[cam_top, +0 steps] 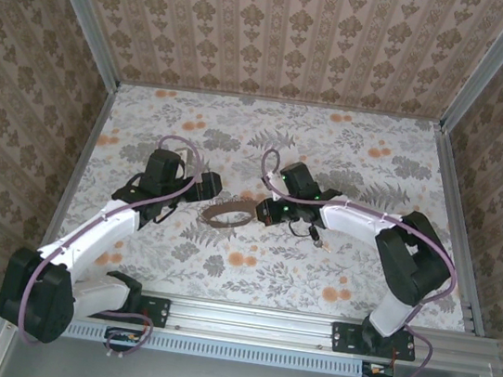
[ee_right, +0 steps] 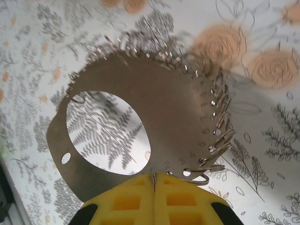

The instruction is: Put the keys on the keyring

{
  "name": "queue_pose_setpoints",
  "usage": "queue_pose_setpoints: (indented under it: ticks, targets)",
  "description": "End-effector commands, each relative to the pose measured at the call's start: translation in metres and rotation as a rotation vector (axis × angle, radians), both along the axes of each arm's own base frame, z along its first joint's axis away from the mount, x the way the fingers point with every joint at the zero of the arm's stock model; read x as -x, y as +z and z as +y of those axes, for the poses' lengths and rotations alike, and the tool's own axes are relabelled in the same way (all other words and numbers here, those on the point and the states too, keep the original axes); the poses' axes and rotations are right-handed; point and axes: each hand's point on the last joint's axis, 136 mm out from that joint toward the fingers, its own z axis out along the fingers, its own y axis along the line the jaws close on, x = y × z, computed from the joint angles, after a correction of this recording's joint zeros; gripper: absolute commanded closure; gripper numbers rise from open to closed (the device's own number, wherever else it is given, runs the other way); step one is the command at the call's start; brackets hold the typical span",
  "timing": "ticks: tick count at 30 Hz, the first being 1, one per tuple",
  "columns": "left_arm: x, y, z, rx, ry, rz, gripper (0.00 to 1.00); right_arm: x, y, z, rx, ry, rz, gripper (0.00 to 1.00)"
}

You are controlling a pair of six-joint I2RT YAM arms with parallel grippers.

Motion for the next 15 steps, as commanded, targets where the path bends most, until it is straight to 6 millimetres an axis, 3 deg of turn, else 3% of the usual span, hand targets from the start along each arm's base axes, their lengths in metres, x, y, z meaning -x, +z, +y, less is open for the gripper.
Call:
queue_pose_setpoints:
  ticks: [1,12,15]
  targets:
    - [-0.005,0.018,-0.007,0.019,-0.022,-0.051,0.0,0.008,-0.023,-0.001,0.042,-0.005,0.031,1.0]
    - [-0.005,0.017,-0.007,0.018,-0.023,-0.048,0.0,0.015,-0.045,-0.005,0.072,-0.019,0.079,1.0]
    - [-0.005,0.016,-0.008,0.016,-0.024,-0.047,0.0,0.015,-0.047,-0.006,0.078,-0.019,0.082,0.95]
